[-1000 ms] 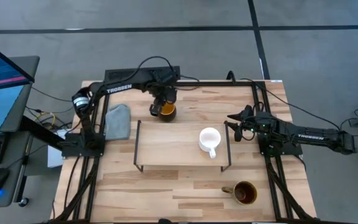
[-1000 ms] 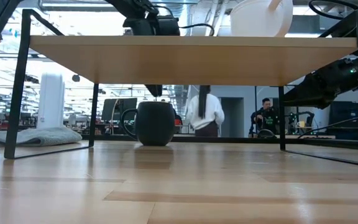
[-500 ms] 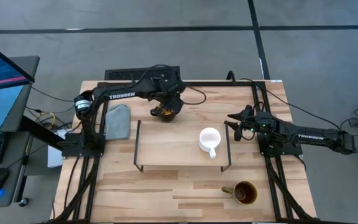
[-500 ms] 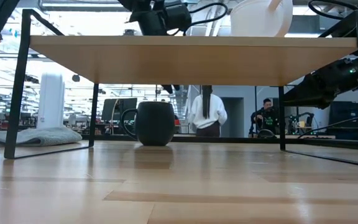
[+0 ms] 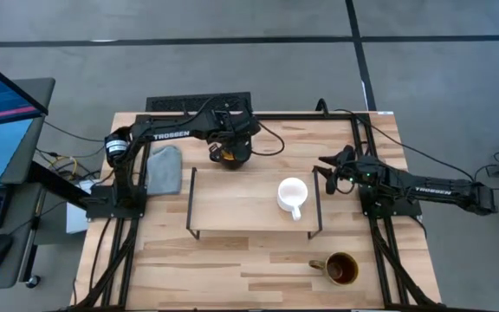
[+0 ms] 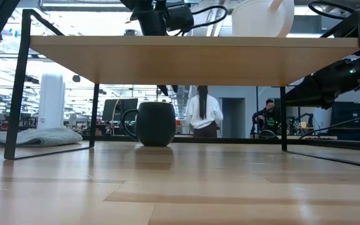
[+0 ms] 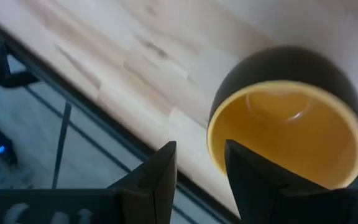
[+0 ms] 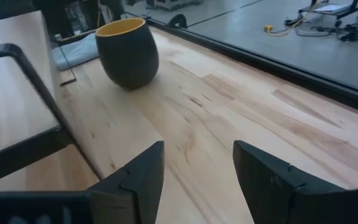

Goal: Stack small to large cups/mugs on shelf
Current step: Put the black mug on the shelf

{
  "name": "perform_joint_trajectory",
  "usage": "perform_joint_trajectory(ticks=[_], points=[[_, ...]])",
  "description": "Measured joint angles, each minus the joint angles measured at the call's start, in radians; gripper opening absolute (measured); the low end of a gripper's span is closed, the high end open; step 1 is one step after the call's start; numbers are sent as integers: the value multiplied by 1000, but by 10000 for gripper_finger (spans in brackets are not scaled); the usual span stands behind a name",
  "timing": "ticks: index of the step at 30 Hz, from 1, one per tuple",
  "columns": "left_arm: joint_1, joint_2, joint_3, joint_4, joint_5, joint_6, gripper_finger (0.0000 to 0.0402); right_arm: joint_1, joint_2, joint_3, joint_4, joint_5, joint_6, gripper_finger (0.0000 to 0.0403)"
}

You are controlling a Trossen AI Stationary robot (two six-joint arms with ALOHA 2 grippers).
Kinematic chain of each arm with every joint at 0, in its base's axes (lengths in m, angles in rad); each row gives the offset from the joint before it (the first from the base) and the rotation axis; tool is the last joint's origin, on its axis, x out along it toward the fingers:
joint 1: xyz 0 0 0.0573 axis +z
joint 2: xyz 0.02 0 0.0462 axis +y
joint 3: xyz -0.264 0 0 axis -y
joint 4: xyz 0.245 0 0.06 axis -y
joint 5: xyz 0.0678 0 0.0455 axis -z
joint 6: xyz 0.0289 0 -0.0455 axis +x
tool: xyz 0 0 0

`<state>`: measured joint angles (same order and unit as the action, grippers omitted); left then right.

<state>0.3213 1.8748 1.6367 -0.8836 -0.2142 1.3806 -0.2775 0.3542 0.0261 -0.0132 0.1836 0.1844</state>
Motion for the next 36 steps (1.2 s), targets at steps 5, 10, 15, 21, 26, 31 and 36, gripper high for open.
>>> perform_joint_trajectory(ticks=[5, 10, 15, 21, 26, 31, 36], points=[[-15, 0, 0, -10, 45, 59, 128, 0, 0, 0, 2, 16, 0, 214], [-20, 9, 0, -29, 45, 123, 128, 0, 0, 0, 8, 59, 2, 214], [-19, 25, 1, -34, 42, 164, 128, 0, 0, 0, 14, 62, 3, 214], [-14, 45, -2, -36, 26, 220, 128, 0, 0, 0, 18, 63, 37, 214], [-8, 59, 0, -12, 22, 239, 128, 0, -1, 0, 20, 61, 36, 214], [-3, 83, -1, 2, 23, 234, 128, 0, -2, 0, 21, 61, 43, 214], [7, 115, 0, 29, 2, 223, 128, 0, -2, 0, 23, 60, 52, 214]])
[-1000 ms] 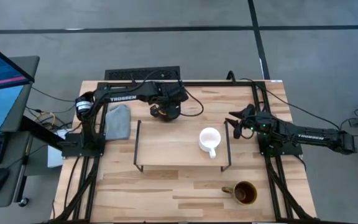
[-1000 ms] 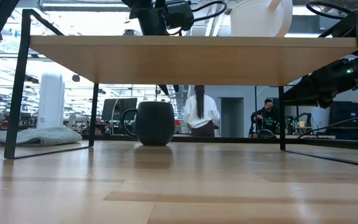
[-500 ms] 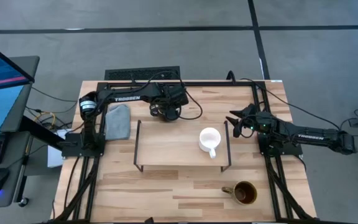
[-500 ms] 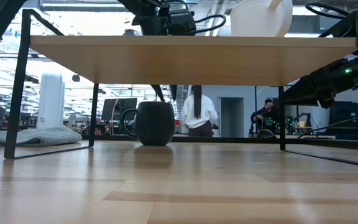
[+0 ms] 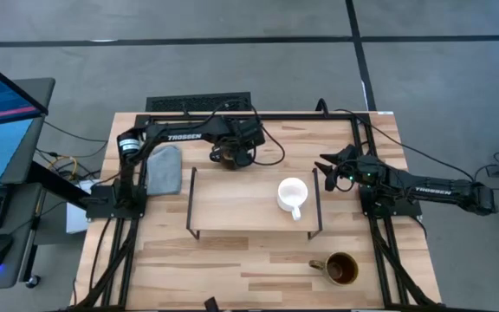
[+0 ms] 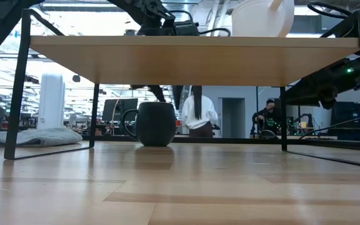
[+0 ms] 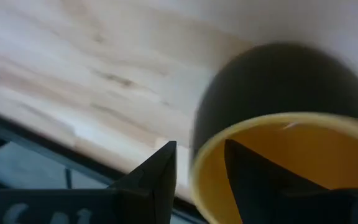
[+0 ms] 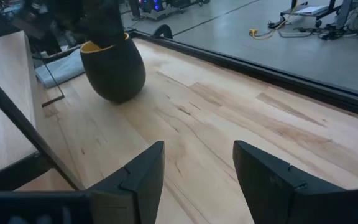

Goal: Stack small to large cups/mugs on shelf
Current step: Put the black mug on the shelf

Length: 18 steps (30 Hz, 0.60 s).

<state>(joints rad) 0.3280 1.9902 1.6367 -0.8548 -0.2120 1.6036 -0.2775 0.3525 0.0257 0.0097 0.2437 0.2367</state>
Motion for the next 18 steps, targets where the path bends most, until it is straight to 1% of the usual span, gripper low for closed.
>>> perform_joint_trajectory(ticks=[6, 8, 10, 16, 18], points=[[14, 24, 0, 9, -38, -4, 127, 0, -1, 0, 11, -2, 2, 214], [14, 25, 0, 7, -38, -4, 120, 0, 0, 0, 14, -3, 2, 214], [14, 25, 0, 9, -38, -3, 104, 0, 0, 0, 19, -3, 2, 214], [14, 25, 0, 13, -38, 0, 28, 0, 0, 0, 21, -3, 1, 214], [12, 23, 1, 7, -35, 10, 11, 0, 0, 0, 21, -3, 1, 214]])
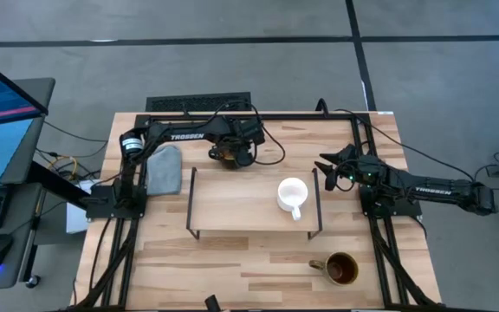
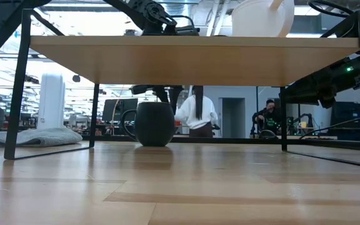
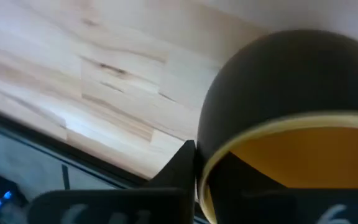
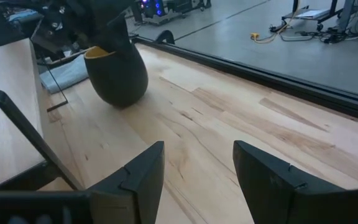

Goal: Stack small to large cups/mugs on shelf
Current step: Put the black mug on the shelf

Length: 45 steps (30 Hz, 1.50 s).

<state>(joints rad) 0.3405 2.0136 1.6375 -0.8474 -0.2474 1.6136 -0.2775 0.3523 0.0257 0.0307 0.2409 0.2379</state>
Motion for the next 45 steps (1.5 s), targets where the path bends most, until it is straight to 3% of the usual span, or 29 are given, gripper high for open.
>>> perform_joint_trajectory(ticks=[12, 23, 30, 45], points=[[1, 0, 0, 61, -3, -107, 74, 0, 0, 0, 0, 0, 0, 214], [3, -4, 0, 47, 7, -88, 10, 0, 0, 0, 0, 0, 0, 214], [2, -3, 0, 53, 20, -101, 26, 0, 0, 0, 0, 0, 0, 214], [3, -2, 1, 43, 18, -173, 5, 0, 0, 0, 0, 0, 0, 214]])
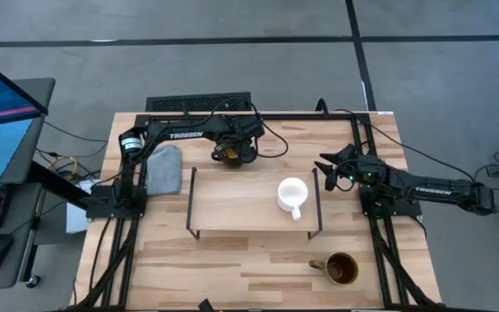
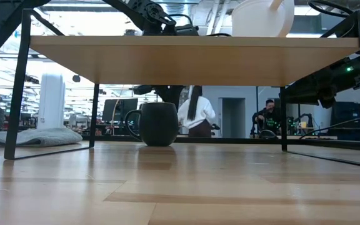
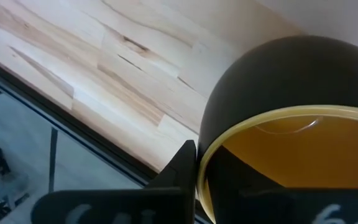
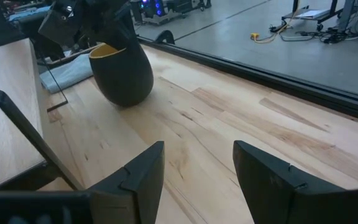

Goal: Stack small to large cups/mugs on shelf
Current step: Put the black mug on the shelf

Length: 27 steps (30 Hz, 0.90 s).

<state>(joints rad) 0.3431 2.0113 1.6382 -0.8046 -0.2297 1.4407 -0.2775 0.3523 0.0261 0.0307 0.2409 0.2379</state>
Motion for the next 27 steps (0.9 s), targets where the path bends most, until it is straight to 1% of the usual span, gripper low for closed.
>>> perform_joint_trajectory(ticks=[6, 13, 19, 22, 27], points=[[-2, 1, 0, -2, -37, -15, 5, 0, 0, 0, 0, 0, 0, 214], [-2, 5, 17, -22, -41, -70, 5, 0, 0, 0, 0, 0, 0, 214], [-1, 10, 108, -31, 20, -160, 2, 0, 0, 0, 0, 0, 0, 214], [8, 9, 158, -75, 19, -181, 2, 0, 0, 0, 0, 0, 0, 214], [40, 5, 225, -105, -24, -194, 2, 0, 0, 0, 0, 0, 0, 214]])
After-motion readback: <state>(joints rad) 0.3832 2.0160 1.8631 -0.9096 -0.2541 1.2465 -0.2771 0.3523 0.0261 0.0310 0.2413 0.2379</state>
